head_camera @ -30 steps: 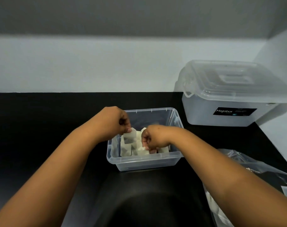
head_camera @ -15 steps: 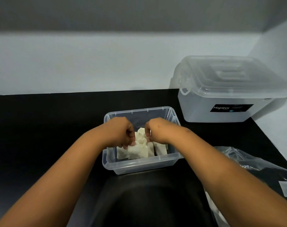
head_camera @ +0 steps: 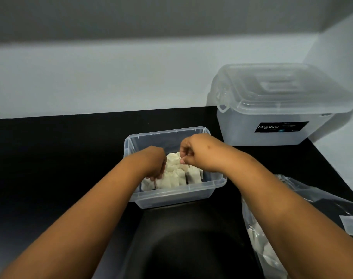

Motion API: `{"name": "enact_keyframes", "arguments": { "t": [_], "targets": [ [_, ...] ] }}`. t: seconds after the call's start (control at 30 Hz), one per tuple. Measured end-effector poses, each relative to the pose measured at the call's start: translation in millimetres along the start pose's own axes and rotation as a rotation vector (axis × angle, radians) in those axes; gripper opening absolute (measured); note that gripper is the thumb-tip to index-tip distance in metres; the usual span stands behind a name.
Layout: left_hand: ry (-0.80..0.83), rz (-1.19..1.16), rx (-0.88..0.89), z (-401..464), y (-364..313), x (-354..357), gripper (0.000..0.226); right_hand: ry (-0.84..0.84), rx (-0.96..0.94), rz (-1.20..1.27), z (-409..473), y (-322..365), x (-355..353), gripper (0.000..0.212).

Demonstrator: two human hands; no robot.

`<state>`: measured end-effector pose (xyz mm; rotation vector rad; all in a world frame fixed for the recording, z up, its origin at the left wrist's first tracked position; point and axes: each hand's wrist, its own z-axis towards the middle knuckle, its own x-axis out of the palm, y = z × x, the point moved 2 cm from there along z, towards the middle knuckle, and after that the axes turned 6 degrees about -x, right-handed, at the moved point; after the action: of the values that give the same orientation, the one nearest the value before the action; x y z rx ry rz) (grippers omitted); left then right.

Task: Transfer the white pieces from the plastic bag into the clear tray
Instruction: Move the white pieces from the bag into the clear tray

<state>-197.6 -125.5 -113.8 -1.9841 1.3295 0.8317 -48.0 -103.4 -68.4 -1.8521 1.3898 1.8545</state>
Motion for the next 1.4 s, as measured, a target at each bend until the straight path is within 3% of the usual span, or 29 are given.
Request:
{"name": "enact_keyframes", "arguments": {
  "t": [0.17,0.3,0.4,0.47,0.6,0.7,0.83,0.93,1.17,1.4],
  "targets": [
    [-0.153,0.158,-0.038,-12.6,-11.7,-10.8,0.026,-0.07,-0.065,0.004,-23.4,-5.6,-9.8,0.013],
    [-0.402,0.06,-0.16,-42.1,-35.7,-35.0,0.03,-0.147,-0.085,0.036,-56.6,-19.1,-26.3,0.015],
    [-0.721,-0.173,-0.006,-75.7,-64.4,-34.2,0.021,-0.194,-0.067,0.064,-90.0,-39.0,-39.2,0.015],
    [-0.816,-0.302,0.12,-94.2,-88.2,-26.2,0.017,-0.197,-0.04,0.084,-112.4,-54.7,-44.0,0.015],
    [-0.772,-0.399,0.28,-107.3,-142.9,1.3,0.015,-0.169,0.042,0.122,-158.5,-94.1,-46.1,0.011],
    [-0.625,-0.356,0.326,-107.3,-177.1,39.7,0.016,-0.093,0.121,0.13,-192.0,-128.7,-40.3,0.007],
    [-0.264,-0.211,0.201,-95.4,-200.4,98.8,0.024,0.128,0.226,0.113,-220.9,-168.3,-16.3,0.004],
    [-0.114,-0.235,0.107,-86.5,-200.8,130.9,0.026,0.164,0.283,0.109,-227.4,-185.5,4.8,0.007],
    [-0.282,-0.314,0.04,-74.9,-191.1,157.1,0.047,0.13,0.423,0.08,-221.6,-205.1,39.8,0.019],
    [-0.366,-0.266,0.034,-86.0,-200.3,161.6,0.048,0.033,0.343,0.155,-218.6,-212.2,60.0,0.018]
  ]
}}
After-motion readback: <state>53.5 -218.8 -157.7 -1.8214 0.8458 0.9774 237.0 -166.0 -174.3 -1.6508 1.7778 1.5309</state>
